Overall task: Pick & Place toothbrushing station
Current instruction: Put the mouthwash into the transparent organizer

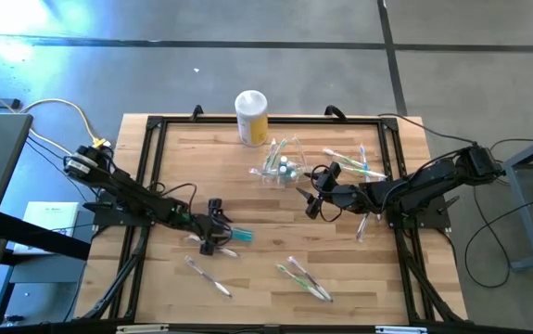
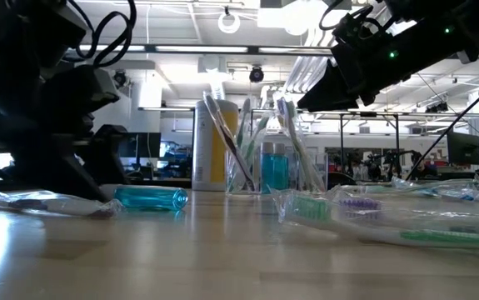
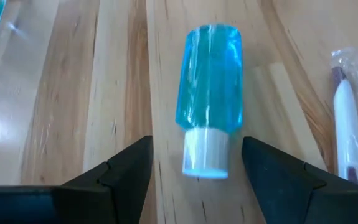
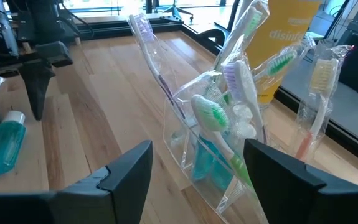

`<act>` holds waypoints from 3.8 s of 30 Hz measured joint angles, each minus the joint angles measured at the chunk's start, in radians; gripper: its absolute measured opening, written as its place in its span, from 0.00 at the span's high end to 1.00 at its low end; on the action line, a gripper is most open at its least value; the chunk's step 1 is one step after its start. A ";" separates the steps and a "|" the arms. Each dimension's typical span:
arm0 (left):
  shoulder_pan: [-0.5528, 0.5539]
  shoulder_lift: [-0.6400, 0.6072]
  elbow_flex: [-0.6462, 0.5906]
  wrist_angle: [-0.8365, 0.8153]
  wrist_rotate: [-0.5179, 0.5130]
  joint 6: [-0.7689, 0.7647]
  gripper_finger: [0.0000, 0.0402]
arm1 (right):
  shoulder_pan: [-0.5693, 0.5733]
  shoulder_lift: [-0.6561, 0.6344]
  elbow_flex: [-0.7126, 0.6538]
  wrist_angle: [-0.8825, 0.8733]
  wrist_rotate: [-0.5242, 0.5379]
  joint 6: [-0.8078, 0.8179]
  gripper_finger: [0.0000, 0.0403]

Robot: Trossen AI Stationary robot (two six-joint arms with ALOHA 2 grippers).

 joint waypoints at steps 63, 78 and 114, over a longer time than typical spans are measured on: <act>0.000 0.049 0.395 -0.580 -0.067 0.291 0.78 | 0.000 0.001 0.000 0.125 -0.711 0.064 0.39; -0.095 0.049 0.620 -0.680 -0.302 0.831 0.78 | -0.044 0.133 0.000 0.263 -0.765 0.125 0.39; -0.026 0.201 0.775 -0.618 -0.373 1.273 0.78 | -0.064 0.365 0.101 0.411 -0.912 0.201 0.39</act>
